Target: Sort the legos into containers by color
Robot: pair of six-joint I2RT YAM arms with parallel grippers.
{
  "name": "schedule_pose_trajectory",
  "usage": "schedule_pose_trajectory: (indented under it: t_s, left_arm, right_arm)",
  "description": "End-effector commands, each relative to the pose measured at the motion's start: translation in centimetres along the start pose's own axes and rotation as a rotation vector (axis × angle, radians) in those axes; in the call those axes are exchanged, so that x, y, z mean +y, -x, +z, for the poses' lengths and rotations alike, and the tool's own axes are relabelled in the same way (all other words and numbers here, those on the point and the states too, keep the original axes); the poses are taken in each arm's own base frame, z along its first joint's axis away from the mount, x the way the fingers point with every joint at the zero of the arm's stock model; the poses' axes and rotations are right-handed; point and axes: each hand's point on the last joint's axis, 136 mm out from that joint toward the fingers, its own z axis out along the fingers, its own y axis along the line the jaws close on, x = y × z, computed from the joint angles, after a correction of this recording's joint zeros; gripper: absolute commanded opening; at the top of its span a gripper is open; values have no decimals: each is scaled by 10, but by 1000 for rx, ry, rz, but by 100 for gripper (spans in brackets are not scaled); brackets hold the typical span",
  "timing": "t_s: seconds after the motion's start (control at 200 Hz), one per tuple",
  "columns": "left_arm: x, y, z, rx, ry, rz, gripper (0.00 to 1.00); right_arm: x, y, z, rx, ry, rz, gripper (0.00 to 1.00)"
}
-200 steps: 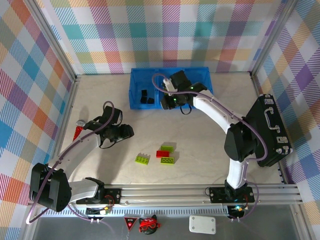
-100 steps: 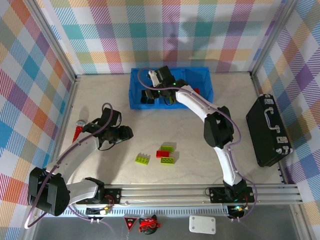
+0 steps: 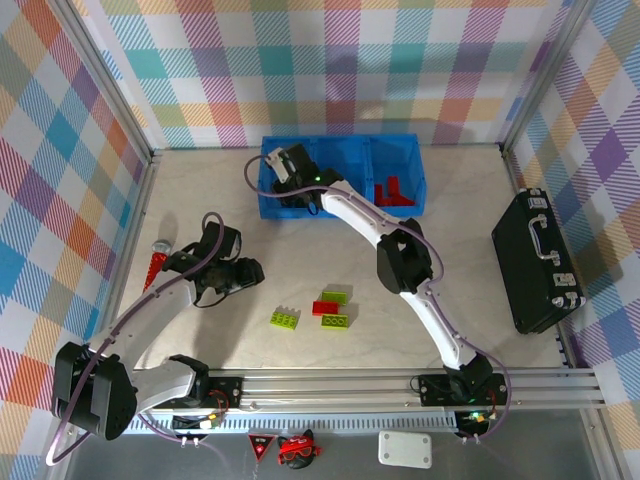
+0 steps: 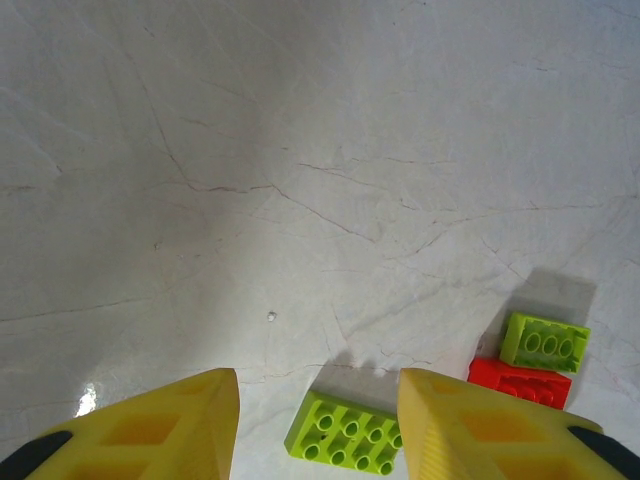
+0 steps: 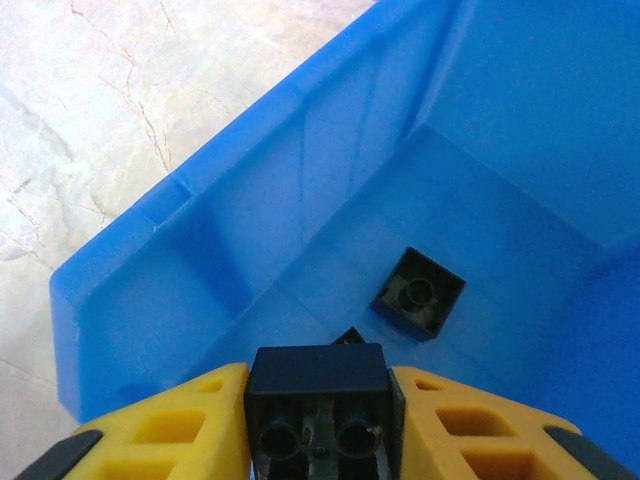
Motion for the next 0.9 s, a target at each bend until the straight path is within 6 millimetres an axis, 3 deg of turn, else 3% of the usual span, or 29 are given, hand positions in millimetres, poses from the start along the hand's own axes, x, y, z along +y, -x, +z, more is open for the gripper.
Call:
schedule_pose_trajectory:
  t_s: [0.0, 0.19, 0.335, 0.555, 0.895]
  left_arm:
    - [6, -9, -1, 15, 18, -5, 46]
    - [8, -10, 0, 19, 25, 3, 46]
    - [7, -10, -2, 18, 22, 6, 46]
    - [5, -10, -3, 22, 15, 16, 47]
    - [4, -16, 2, 43, 21, 29, 47]
  right_arm:
    - [-3, 8, 4, -27, -30, -44, 39]
    - [-3, 0, 12, -12, -44, -58, 47]
    - [-3, 5, 5, -16, -59, -73, 54]
    - [-4, 23, -19, -39, -74, -76, 56]
    - [-4, 41, -76, -60, -63, -13, 56]
